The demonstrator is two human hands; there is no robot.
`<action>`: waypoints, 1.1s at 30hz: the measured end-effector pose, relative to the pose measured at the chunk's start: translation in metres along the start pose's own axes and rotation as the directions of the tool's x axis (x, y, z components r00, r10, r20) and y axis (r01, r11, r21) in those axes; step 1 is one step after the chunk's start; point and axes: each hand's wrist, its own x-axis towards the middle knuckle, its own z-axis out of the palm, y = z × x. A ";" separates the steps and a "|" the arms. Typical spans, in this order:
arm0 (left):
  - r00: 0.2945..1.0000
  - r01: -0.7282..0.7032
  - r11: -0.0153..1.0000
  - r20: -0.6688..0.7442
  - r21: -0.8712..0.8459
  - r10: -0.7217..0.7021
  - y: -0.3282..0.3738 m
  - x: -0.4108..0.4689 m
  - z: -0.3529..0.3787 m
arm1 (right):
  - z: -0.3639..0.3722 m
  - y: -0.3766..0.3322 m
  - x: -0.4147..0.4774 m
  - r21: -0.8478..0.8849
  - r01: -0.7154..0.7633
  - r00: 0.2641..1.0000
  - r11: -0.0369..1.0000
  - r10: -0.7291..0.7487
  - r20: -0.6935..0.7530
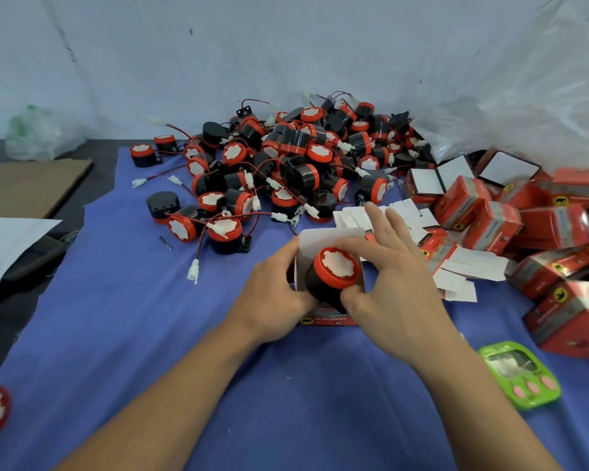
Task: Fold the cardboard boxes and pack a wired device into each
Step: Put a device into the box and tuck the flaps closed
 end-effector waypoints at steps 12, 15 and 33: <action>0.938 0.190 0.894 0.343 -0.405 -0.044 -0.002 0.006 -0.008 | 0.004 0.003 0.002 0.070 0.051 0.998 0.996 -0.053 0.022; 0.958 0.161 0.936 0.276 -0.312 -0.073 -0.005 0.005 -0.003 | 0.008 0.001 0.002 -0.031 0.063 0.995 0.998 -0.060 0.074; 0.984 0.106 0.969 0.162 -0.224 -0.071 -0.009 0.006 -0.003 | 0.004 0.018 -0.005 -0.125 -0.299 0.951 0.946 0.306 0.037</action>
